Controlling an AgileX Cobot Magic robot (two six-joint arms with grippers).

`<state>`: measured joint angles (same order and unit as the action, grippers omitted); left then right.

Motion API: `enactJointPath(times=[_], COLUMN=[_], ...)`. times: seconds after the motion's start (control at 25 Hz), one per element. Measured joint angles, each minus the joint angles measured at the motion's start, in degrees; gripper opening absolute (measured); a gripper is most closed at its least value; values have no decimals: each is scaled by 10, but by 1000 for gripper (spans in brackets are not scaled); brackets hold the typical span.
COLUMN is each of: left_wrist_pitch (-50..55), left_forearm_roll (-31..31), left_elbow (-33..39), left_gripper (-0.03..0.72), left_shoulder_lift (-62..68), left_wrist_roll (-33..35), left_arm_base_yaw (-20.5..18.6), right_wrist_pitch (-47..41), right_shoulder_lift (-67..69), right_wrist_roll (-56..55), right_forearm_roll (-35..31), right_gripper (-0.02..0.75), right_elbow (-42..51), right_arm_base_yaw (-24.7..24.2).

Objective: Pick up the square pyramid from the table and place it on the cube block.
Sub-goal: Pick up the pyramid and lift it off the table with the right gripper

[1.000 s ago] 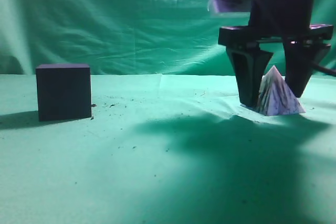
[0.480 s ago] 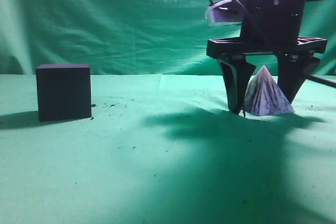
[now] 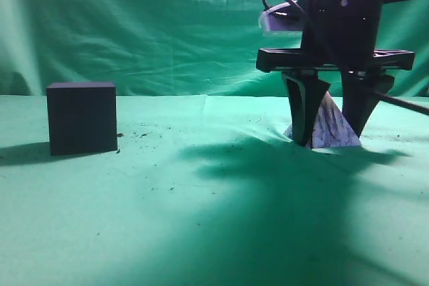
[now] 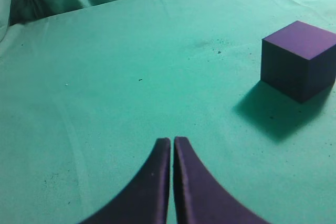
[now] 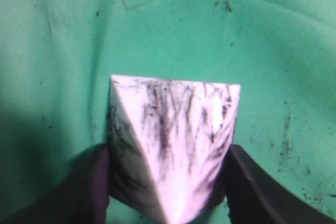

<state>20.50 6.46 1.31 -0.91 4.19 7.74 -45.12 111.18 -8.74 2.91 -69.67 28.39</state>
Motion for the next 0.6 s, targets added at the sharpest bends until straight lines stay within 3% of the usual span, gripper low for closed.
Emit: enactJointPath(times=[0.16, 0.36, 0.6], left_wrist_pitch=[0, 0, 0], left_forearm_roll=[0, 0, 0], left_elbow=[0, 0, 0], left_gripper=[0, 0, 0], left_shoulder_lift=[0, 0, 0], left_wrist_roll=[0, 0, 0], left_arm_base_yaw=[0, 0, 0], right_wrist_pitch=[-28, -128, -212], right_shoulder_lift=[5, 17, -18], right_wrist_roll=[-5, 4, 42], right_forearm_roll=[5, 41, 23], right_gripper=[398, 398, 398], right_elbow=[-23, -94, -246], right_arm_base_yaw=[1, 1, 15])
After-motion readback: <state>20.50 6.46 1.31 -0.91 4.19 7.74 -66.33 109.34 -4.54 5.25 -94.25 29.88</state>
